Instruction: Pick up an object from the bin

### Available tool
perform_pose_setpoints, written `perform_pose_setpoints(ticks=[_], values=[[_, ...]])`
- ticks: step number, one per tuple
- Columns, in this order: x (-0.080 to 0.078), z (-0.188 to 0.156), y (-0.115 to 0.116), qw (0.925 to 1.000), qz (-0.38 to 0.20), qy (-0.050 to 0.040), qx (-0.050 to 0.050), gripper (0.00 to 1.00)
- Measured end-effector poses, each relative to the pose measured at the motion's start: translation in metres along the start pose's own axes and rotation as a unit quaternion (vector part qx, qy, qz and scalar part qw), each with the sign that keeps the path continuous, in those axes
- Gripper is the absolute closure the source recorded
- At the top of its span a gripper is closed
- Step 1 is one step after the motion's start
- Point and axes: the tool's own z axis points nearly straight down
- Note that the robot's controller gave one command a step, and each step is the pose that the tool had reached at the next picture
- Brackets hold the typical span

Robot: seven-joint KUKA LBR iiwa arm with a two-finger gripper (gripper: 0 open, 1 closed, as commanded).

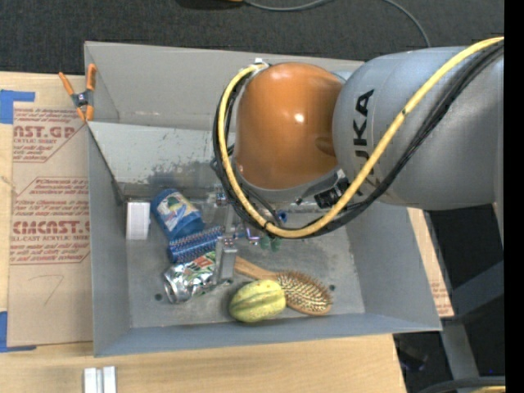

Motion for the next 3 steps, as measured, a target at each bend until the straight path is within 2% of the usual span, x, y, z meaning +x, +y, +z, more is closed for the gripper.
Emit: perform_pose_setpoints(ticks=[1, 2, 3], values=[[-0.002, -0.005, -0.001, 1.0, 0.002, -0.0038, -0.001, 0.0], [0.009, 0.082, -0.023, 0.9842, -0.177, 0.0018, 0.0, 0.0], [0.003, 0.08, -0.026, 0.985, -0.173, -0.004, -0.001, 0.0]])
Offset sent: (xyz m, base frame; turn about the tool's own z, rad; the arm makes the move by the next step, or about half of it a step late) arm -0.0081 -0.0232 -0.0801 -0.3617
